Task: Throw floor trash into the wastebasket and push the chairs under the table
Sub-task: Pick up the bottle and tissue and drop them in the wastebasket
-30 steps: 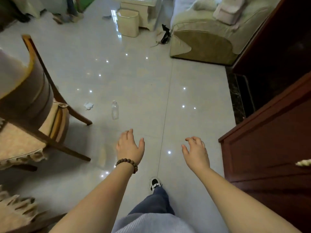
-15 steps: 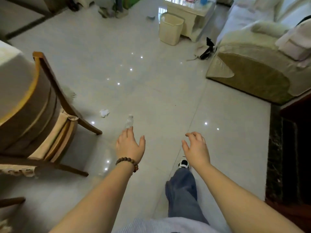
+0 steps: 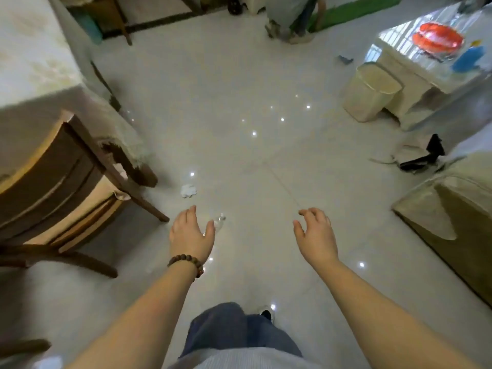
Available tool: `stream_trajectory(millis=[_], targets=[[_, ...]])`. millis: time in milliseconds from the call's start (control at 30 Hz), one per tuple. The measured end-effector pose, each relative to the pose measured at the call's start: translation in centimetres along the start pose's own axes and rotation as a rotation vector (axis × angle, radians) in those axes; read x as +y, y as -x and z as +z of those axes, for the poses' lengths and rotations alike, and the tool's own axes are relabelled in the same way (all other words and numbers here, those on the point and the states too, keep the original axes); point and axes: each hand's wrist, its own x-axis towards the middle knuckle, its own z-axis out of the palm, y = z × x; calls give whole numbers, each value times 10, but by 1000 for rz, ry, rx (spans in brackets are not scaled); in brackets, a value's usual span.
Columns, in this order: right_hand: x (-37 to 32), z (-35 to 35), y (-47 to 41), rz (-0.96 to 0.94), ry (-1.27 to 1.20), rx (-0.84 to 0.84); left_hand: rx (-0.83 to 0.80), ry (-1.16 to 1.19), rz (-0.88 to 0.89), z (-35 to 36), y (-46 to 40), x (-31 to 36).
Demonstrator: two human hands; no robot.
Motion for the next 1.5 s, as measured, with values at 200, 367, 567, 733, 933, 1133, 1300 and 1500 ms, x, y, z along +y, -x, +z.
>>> stream_trajectory(millis=[200, 367, 567, 733, 933, 1133, 1300, 1500], targets=[[-22, 17, -112, -184, 35, -132, 43, 45, -185, 18, -56, 17], [-57, 48, -211, -357, 123, -246, 93, 106, -337, 38, -119, 11], [-117, 73, -315, -549, 224, -380, 157, 179, -574, 38, -188, 0], [-179, 98, -373, -711, 245, -468, 217, 204, -679, 29, -220, -3], [-240, 148, -404, -932, 264, -607, 311, 249, -838, 32, -238, -5], [-273, 203, -431, -1143, 325, -782, 454, 278, -1092, 59, -246, -6], [-267, 256, -456, -1358, 439, -931, 505, 297, -1273, 118, -259, 1], [-232, 335, -489, -1474, 532, -983, 430, 291, -1273, 224, -273, -9]])
